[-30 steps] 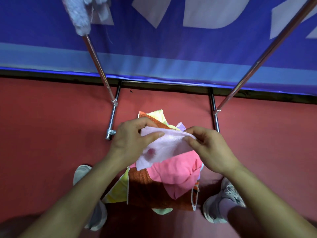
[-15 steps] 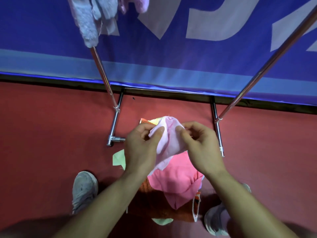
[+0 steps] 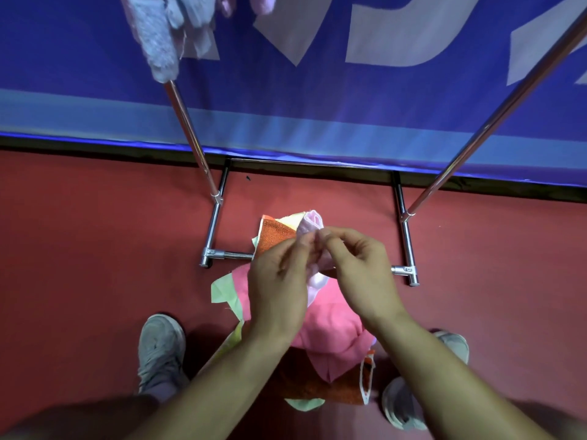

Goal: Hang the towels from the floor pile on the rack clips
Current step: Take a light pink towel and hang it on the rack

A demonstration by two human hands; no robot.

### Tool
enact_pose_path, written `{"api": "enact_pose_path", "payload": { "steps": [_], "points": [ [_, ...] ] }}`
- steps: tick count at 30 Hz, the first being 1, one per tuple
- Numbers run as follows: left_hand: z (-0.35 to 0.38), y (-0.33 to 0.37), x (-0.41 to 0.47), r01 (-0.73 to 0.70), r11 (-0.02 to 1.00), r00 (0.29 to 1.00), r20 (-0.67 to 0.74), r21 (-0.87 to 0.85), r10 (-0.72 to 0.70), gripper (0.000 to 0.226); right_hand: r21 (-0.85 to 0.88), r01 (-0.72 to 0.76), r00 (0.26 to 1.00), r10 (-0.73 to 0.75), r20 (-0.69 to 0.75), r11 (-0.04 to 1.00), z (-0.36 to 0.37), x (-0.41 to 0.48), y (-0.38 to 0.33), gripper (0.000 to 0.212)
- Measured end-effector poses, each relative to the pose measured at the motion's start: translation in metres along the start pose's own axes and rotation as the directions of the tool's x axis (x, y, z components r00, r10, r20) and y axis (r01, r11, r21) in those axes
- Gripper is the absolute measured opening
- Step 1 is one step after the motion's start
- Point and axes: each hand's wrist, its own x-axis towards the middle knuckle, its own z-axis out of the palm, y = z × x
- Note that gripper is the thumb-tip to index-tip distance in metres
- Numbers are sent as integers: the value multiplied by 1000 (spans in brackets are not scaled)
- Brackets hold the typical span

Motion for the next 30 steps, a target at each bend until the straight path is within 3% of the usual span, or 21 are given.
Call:
{"api": "enact_pose_path", "payload": {
  "steps": [2, 5, 8, 11, 15, 19, 26, 30],
  "points": [
    [4, 5, -3, 57, 988, 998, 11, -146, -56, 28, 14, -21, 1000, 20, 12, 1000, 0, 1, -2, 10],
    [0, 12, -2, 63, 988, 997, 42, -141, -58, 28, -30, 3, 1000, -3, 0, 1000, -3, 6, -2, 13],
    [-8, 8, 3, -72, 994, 997, 3, 86, 72, 27, -100, 94, 995, -96, -22, 991, -11, 8, -7, 13],
    [-18, 3, 10, -178, 928, 983, 14, 329, 183, 35, -213, 201, 979, -201, 22, 956, -17, 2, -18, 14],
    [-30, -1, 18, -225, 887, 971, 168, 404, 170, 63, -376, 343, 939, -315, 135, 861, -22, -17, -39, 12],
    [-33, 2, 18, -262, 849, 935, 337, 458, 107, 43, -446, 465, 883, -438, 170, 765, -28, -35, -76, 11],
    [-34, 24, -3, -307, 870, 908, 393, 386, 146, 23, -518, 599, 789, -561, 251, 611, -34, -59, -150, 11],
    [-36, 27, -24, -274, 915, 909, 392, 297, 144, 29, -554, 622, 745, -637, 199, 554, -35, -72, -181, 10]
  ]
}}
